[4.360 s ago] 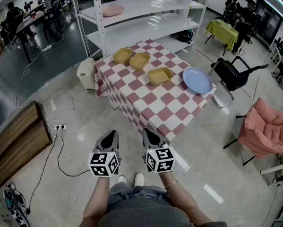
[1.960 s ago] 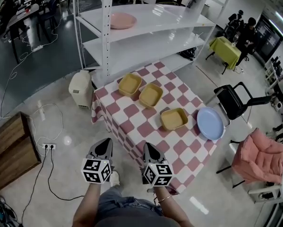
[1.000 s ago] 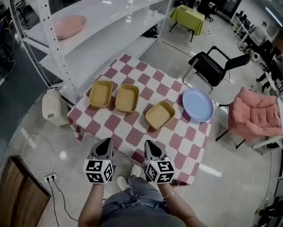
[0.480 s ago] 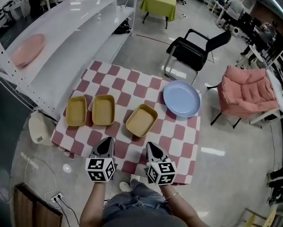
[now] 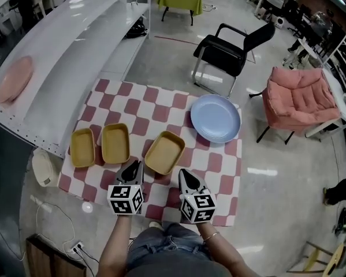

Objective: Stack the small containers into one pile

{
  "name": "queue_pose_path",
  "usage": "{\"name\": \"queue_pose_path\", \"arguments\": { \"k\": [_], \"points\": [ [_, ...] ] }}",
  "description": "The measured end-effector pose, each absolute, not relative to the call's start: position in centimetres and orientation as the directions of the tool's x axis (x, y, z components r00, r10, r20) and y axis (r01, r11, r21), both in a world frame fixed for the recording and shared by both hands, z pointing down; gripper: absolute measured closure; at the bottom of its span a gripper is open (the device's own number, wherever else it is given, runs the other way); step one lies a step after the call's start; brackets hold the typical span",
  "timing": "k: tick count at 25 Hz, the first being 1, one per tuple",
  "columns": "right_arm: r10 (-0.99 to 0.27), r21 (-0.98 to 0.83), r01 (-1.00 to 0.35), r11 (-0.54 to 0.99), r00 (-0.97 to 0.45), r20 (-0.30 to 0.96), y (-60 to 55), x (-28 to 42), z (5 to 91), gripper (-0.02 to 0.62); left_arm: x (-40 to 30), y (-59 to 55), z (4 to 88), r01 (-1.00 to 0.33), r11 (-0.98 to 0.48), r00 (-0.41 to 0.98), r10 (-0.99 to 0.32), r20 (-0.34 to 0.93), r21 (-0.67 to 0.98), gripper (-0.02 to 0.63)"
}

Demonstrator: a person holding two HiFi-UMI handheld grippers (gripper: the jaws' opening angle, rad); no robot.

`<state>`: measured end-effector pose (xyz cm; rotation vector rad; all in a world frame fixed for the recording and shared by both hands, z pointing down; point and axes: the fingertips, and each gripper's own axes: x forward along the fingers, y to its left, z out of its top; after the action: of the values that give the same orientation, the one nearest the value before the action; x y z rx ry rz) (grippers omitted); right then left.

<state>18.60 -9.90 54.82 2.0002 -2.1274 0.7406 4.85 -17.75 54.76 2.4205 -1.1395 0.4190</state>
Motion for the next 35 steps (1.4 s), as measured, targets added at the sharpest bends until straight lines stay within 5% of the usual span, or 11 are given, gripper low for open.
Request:
{"name": "queue_pose_path", "arguments": {
  "k": [21,35],
  "points": [
    [-0.878,-0.3,-0.953,-0.051,-0.1,0.468,-12.8,22.1,57.4,0.585,10.1,-22.3,59.7,-0.764,-0.593,0.612,-0.54,0.578,0.255,0.509],
    [-0.875,-0.3,-0.954,-0.019,-0.129,0.466,-12.7,21.9,57.3,0.586,10.1,-21.5,60.4,-0.79,-0.565,0.569,-0.531,0.627,0.238,0.569]
  ]
}}
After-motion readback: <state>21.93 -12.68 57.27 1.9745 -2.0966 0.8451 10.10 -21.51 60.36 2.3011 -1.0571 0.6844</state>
